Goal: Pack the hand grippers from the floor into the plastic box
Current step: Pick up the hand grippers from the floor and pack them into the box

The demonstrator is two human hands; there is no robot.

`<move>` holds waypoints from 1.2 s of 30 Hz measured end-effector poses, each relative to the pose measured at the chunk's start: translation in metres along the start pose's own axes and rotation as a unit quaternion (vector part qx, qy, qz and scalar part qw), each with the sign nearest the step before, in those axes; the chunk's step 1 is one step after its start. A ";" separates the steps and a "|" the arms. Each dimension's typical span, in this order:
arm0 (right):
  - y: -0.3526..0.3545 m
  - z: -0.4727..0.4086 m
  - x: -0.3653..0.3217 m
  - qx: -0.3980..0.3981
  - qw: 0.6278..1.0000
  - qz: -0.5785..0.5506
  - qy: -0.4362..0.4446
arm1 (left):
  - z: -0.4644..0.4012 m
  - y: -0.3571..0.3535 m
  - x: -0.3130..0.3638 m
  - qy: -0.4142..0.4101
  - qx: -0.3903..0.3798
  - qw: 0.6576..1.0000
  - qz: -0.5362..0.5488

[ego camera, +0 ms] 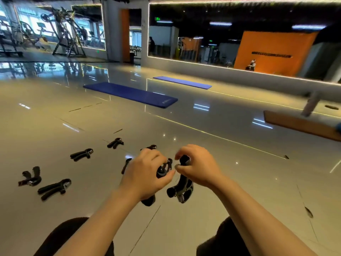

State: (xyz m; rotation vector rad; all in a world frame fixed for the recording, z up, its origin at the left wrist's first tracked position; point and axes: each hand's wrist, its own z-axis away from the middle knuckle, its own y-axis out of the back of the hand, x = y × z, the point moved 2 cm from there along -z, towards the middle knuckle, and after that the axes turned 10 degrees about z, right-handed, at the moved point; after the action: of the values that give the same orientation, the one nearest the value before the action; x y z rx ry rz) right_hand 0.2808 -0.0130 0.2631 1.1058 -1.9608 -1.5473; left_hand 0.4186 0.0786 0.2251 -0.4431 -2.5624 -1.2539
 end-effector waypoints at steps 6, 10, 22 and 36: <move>-0.017 0.044 0.053 -0.026 0.996 0.037 -0.081 | 0.002 -0.040 0.004 0.022 -0.035 0.996 0.074; -0.027 0.079 0.098 -0.079 0.986 0.106 -0.106 | -0.016 -0.074 0.016 -0.016 -0.050 0.993 0.104; -0.008 0.180 0.178 -0.112 0.959 0.111 -0.237 | -0.044 -0.184 0.115 -0.092 -0.165 0.963 0.193; 0.057 0.337 0.246 -0.098 0.915 0.016 -0.392 | 0.009 -0.243 0.235 -0.116 -0.228 0.927 0.275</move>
State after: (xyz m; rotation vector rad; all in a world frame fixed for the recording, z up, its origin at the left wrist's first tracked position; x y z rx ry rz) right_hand -0.1312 0.0068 0.1774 0.3677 -2.1759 -2.3510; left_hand 0.1089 -0.0188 0.1281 -1.3670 -2.0431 -1.6194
